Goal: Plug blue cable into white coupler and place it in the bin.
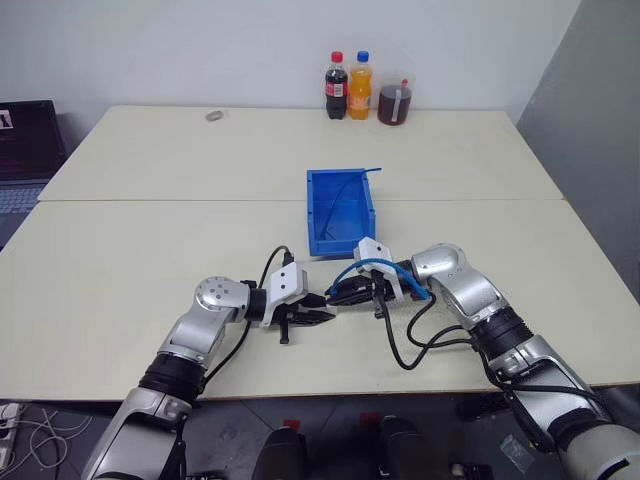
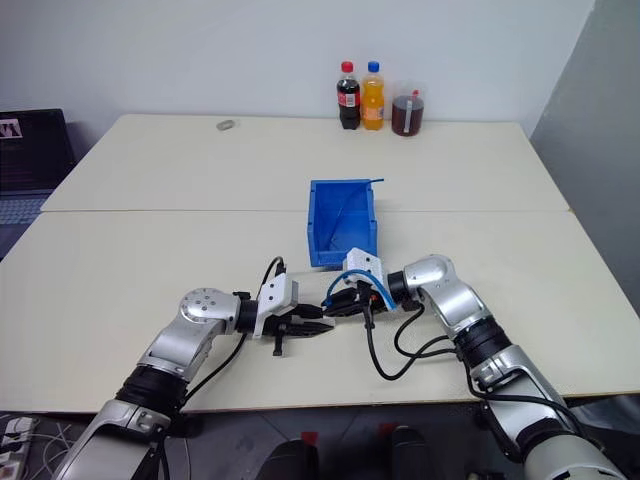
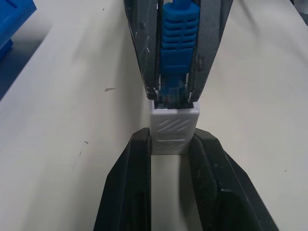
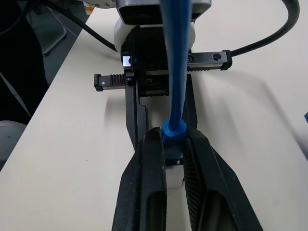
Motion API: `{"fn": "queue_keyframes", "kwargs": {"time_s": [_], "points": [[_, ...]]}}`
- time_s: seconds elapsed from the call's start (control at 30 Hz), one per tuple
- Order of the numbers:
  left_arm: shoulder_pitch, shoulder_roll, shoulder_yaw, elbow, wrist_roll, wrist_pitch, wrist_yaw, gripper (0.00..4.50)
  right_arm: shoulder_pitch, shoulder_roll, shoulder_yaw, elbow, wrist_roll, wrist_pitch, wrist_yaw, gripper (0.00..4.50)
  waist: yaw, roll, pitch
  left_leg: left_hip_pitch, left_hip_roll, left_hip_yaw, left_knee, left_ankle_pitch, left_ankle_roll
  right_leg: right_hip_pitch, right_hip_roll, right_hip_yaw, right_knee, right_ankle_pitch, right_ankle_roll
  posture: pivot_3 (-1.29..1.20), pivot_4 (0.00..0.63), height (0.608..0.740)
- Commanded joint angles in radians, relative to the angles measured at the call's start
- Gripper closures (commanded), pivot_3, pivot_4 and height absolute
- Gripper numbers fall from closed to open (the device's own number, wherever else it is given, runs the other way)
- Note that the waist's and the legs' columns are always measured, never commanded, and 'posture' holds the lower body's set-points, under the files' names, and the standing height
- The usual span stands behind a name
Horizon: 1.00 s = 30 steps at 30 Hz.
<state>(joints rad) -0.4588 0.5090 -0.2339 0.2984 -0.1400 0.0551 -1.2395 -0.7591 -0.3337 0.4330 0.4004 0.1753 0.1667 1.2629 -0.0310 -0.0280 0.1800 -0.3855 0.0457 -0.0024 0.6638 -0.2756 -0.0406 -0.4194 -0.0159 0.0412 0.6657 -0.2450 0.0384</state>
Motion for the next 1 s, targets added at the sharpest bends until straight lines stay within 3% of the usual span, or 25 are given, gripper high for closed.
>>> {"fn": "queue_keyframes", "kwargs": {"time_s": [0.03,0.57,0.63,0.77,1.0], "points": [[0.007,0.001,0.009,-0.064,-0.018,0.000,0.003,3.73,0.023,0.013,0.025,0.050,-0.042,0.024,0.012,4.28,0.000,0.000,0.000,0.000,0.000,0.000,0.000,0.000,0.000,0.000,0.000,0.000,0.000,0.000,0.000,0.00,0.150,0.740],[0.009,0.003,0.019,-0.069,-0.005,-0.034,0.036,3.73,0.120,0.035,0.027,0.098,-0.081,0.001,-0.033,4.28,-0.002,0.001,-0.006,0.009,0.000,0.000,-0.002,0.000,0.000,0.007,0.001,0.000,-0.001,-0.001,-0.001,0.00,0.150,0.740],[0.002,-0.002,0.025,-0.070,-0.018,-0.015,0.033,3.01,0.107,0.040,0.001,0.096,-0.067,0.018,-0.047,4.28,-0.002,0.001,-0.006,0.009,0.000,0.000,-0.002,0.000,0.000,0.008,0.001,0.000,-0.001,-0.001,-0.001,0.00,0.150,0.740],[0.013,0.014,0.058,-0.134,-0.054,0.035,0.045,2.14,0.089,0.030,-0.076,0.017,-0.011,0.111,-0.071,4.28,-0.002,0.001,-0.006,0.010,0.000,0.000,-0.002,0.000,0.000,0.009,0.001,0.000,0.000,-0.001,-0.001,0.00,0.150,0.740],[0.094,0.076,0.186,-0.367,-0.136,0.212,0.160,0.69,-0.026,0.035,-0.315,-0.173,0.258,0.583,-0.172,4.28,-0.003,0.002,-0.005,0.006,0.001,-0.001,-0.001,0.000,0.000,0.006,0.000,0.000,-0.001,-0.001,-0.001,0.00,0.150,0.740]]}}
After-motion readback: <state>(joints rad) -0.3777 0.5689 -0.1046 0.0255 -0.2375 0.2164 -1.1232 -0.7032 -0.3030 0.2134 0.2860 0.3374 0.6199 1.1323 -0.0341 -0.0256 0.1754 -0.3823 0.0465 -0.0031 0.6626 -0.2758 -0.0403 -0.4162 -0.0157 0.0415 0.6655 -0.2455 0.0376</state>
